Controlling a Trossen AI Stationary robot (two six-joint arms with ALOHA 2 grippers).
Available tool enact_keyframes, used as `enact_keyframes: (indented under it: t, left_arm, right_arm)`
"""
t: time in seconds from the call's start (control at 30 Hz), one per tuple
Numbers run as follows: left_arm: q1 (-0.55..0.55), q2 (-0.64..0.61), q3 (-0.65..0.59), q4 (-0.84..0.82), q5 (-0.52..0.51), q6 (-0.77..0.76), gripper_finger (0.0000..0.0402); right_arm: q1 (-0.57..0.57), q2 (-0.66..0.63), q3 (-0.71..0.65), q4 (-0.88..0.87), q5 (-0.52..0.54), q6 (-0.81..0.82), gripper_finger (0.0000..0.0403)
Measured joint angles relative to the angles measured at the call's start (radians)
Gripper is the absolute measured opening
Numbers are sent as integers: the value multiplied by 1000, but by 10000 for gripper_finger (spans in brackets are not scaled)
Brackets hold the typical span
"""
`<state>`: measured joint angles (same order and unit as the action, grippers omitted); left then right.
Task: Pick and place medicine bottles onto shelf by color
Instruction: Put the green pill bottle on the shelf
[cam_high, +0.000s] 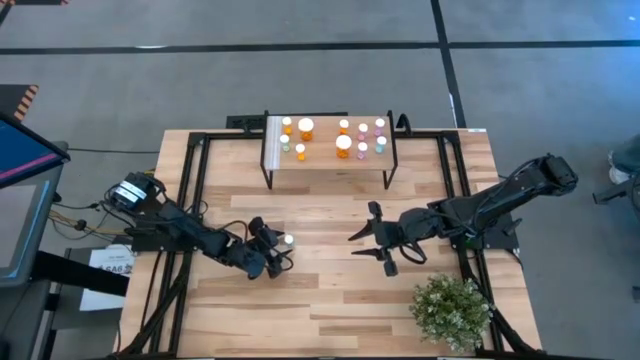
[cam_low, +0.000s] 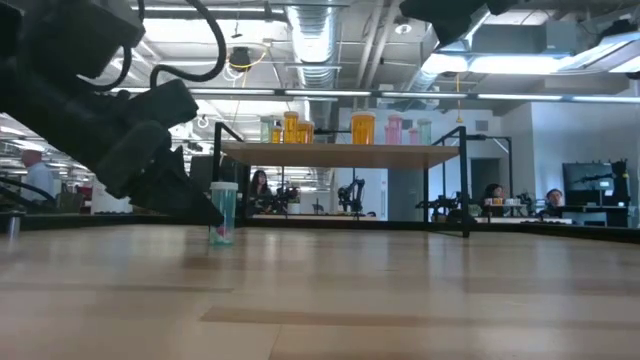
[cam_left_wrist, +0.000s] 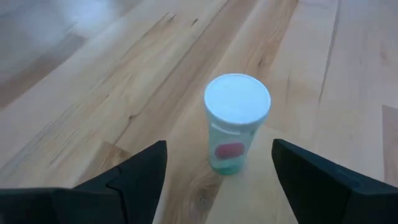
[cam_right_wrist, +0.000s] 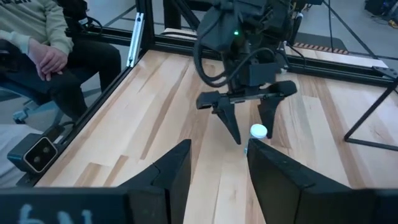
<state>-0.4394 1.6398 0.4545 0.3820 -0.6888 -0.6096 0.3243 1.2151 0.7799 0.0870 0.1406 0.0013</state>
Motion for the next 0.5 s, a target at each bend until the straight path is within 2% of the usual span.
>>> enact_keyframes:
  t: [0.37,0.5]
  left_arm:
    - [24,-1,0,42,9,26,199]
    - [40,-2,0,50,26,40,185]
  right_arm:
    - [5,0,0,-3,-1,0,178]
    - [5,0,0,-3,-1,0,176]
